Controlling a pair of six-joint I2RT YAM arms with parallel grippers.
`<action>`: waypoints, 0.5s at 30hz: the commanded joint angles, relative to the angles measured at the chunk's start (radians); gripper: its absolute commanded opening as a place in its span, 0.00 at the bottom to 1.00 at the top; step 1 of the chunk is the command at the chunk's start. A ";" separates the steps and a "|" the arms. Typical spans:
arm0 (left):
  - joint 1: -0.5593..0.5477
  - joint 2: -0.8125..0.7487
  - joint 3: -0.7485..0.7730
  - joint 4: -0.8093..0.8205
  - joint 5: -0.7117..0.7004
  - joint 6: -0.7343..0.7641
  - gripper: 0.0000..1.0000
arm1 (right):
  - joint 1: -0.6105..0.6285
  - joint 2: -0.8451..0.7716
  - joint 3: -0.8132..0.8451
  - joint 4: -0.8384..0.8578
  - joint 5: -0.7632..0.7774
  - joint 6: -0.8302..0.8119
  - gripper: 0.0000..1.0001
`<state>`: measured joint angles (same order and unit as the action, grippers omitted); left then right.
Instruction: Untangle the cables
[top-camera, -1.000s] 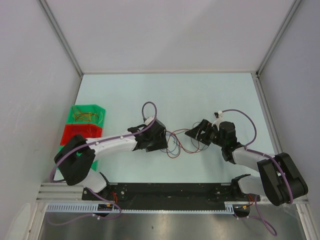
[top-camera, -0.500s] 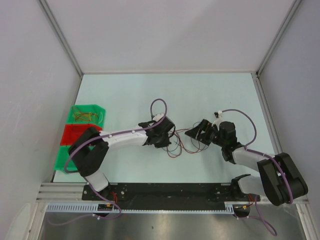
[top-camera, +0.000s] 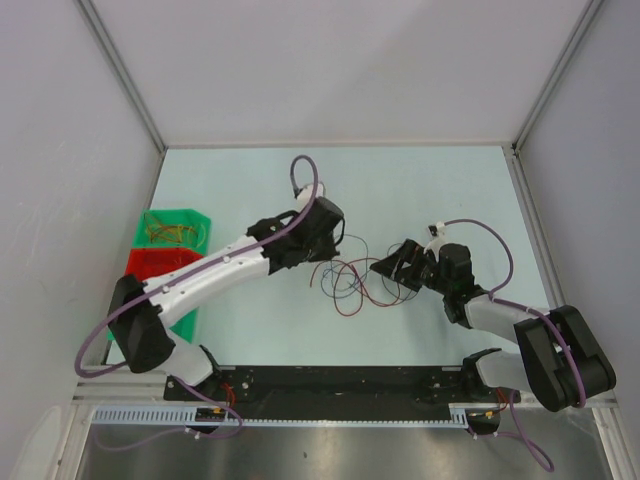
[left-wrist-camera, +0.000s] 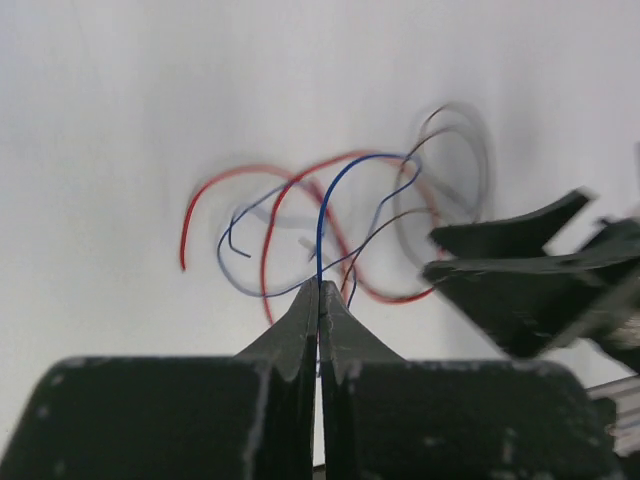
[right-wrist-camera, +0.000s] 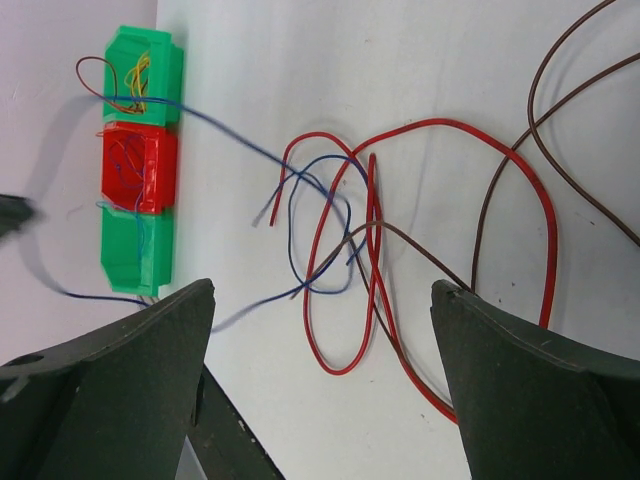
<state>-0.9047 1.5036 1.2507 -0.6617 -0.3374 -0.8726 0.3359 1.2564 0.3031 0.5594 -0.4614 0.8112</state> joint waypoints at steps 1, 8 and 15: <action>0.010 -0.101 0.200 -0.097 -0.103 0.151 0.00 | -0.005 -0.012 -0.004 0.051 -0.008 -0.007 0.93; 0.073 -0.216 0.441 -0.118 -0.123 0.308 0.00 | -0.005 -0.014 -0.004 0.048 -0.006 -0.006 0.93; 0.122 -0.305 0.353 -0.096 -0.112 0.354 0.03 | -0.005 -0.014 -0.004 0.050 -0.003 -0.004 0.93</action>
<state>-0.7990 1.2251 1.6699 -0.7429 -0.4416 -0.5793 0.3359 1.2564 0.3012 0.5594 -0.4614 0.8112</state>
